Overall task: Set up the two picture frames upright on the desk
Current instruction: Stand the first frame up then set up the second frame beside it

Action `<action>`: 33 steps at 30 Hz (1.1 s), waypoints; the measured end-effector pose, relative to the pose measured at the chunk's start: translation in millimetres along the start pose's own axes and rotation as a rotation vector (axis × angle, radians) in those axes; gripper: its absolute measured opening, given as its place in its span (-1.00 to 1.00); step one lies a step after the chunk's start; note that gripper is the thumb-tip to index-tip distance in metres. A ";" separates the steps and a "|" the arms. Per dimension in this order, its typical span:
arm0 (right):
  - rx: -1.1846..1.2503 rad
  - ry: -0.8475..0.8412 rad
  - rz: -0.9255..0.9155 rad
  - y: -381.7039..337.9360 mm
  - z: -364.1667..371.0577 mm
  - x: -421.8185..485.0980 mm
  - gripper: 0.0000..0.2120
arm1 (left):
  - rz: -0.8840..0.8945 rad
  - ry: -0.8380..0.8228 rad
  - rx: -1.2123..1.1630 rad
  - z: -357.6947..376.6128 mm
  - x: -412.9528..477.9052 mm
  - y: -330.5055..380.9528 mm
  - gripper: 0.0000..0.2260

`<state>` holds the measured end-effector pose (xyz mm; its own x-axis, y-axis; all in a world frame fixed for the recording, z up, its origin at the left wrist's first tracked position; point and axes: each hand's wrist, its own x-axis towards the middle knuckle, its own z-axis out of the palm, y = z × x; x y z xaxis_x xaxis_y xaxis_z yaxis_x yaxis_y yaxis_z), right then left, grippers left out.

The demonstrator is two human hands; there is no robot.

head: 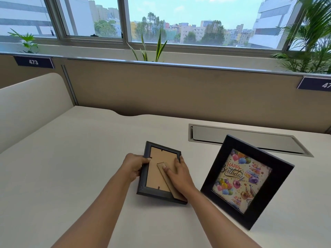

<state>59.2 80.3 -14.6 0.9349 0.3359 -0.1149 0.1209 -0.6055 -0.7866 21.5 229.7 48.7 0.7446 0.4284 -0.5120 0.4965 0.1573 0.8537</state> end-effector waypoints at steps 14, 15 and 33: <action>0.542 -0.024 -0.108 -65.5 -45.4 -27.8 -0.68 | 0.652 0.355 0.204 29.4 -68.2 23.4 -0.60; 0.588 -0.048 -0.099 -73.8 -52.0 -31.6 -0.67 | 0.708 0.396 0.253 32.2 -74.4 22.5 -0.61; 0.989 -0.073 -0.013 -61.0 -64.5 -51.3 -0.82 | 0.719 0.466 0.166 12.5 -75.5 -10.9 -0.68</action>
<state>25.4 53.5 78.4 0.9084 0.4024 -0.1135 -0.2330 0.2620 -0.9365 -34.6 184.5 76.9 0.6617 0.7002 0.2679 0.0622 -0.4074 0.9111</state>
